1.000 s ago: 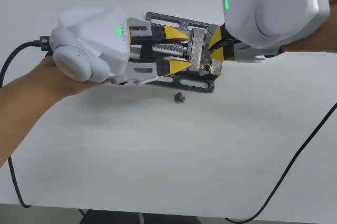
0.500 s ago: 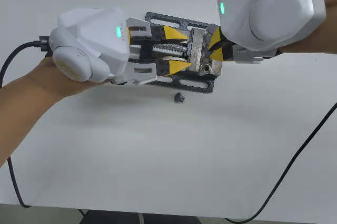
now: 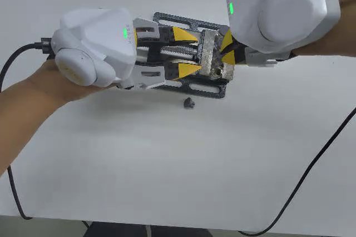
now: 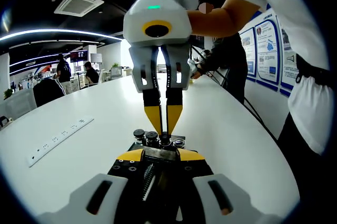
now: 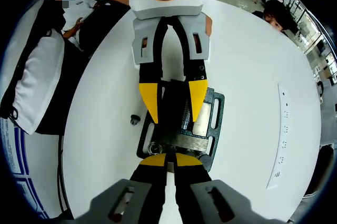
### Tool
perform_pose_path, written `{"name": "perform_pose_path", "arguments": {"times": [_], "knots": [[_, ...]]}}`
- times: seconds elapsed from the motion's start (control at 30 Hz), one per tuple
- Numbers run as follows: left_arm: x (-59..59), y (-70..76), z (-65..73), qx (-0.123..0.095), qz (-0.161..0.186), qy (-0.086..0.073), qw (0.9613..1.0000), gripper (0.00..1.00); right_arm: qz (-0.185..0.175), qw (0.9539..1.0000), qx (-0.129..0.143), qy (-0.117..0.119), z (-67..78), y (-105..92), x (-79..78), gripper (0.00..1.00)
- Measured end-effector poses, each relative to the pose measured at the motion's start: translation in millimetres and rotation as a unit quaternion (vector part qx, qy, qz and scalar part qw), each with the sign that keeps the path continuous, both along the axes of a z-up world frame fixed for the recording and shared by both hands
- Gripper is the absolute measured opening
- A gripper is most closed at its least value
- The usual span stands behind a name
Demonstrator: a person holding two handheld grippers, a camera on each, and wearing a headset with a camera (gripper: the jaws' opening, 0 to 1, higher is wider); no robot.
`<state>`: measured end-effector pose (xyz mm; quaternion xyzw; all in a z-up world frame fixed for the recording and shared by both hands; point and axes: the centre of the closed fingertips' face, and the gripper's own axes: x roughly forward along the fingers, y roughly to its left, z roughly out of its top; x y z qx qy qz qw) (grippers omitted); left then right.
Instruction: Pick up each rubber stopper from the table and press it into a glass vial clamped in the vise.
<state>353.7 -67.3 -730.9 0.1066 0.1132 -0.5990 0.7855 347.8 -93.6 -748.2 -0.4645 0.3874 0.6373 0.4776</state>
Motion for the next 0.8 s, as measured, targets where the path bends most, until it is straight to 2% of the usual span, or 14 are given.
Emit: {"name": "perform_pose_path", "arguments": {"times": [0.17,0.8], "knots": [[-0.1,0.1,0.0,0.0,0.0,0.0,1.0,0.2,0.004,1.0,-0.003,-0.006,0.1,0.1,0.3,0.04],[1.5,-0.1,-1.3,-0.002,0.001,0.001,1.0,0.2,-0.007,1.0,-0.005,-0.002,-3.3,2.2,0.7,0.04]]}}
